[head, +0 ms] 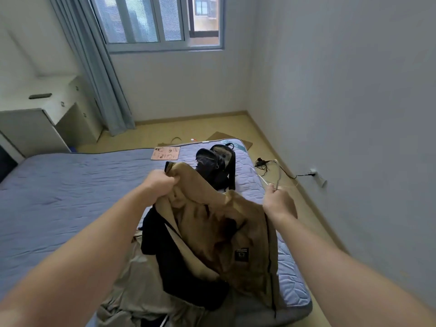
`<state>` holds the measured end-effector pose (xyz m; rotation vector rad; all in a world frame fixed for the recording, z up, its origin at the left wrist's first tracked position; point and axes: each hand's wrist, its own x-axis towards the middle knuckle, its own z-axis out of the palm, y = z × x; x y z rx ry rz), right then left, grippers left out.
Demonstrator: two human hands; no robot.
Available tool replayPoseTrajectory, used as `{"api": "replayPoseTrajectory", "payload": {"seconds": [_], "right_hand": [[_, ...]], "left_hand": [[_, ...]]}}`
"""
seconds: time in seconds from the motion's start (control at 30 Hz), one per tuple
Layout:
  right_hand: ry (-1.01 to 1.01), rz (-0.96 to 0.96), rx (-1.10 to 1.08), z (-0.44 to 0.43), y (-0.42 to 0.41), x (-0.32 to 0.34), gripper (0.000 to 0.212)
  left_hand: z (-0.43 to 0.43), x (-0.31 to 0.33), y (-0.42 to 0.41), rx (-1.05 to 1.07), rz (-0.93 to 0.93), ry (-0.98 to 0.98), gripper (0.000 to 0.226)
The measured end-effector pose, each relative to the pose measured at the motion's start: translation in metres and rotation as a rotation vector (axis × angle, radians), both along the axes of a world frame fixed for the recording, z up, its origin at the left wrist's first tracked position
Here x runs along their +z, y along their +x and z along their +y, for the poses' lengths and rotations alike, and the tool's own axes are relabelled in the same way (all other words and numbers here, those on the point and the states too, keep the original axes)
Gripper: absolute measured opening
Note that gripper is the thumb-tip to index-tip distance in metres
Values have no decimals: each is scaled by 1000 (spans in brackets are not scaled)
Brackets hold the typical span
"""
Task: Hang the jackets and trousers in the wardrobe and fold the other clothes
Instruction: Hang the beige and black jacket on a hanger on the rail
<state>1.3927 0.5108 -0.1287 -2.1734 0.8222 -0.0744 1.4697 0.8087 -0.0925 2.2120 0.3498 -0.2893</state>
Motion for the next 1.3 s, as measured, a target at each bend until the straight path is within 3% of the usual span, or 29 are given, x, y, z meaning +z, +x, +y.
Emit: {"api": "replayPoseTrajectory", "payload": {"seconds": [0.1,0.23,0.43,0.6,0.67,0.77,0.83,1.0,1.07,1.2,1.3], "right_hand": [[56,-85,163,20,-10,1,44],[118,-126,285,41,-21,2,42],[137,-55,388,48,-37,-5,38],[108,-27,461,48,-47,-8,25],[103,-59,443,51,-48,-8,9],[141,-93,315,53,-52,-11,35],[199,-126,184,50,-54,-13,41],[179,-179,4,32,-59,-13,20],[127,-231,-11,34,-61,-12,14],[118,-306,104,54,-62,-9,14],[291,-359,98,70,-62,-5,17]], "left_hand": [[8,-8,-2,8,101,-60,38],[14,-15,-9,40,164,-215,22],[6,-25,-14,117,38,-218,22],[-17,-16,-30,-55,-86,-174,14],[-31,-9,-42,-168,-108,-172,13],[-52,-1,-57,-321,-154,-168,16],[-59,5,-63,-384,-184,-136,19],[-48,24,-55,-491,-354,197,18],[-46,26,-54,-497,-376,246,15],[-67,27,-70,-512,-351,96,13],[-91,31,-89,-502,-290,-138,10]]}}
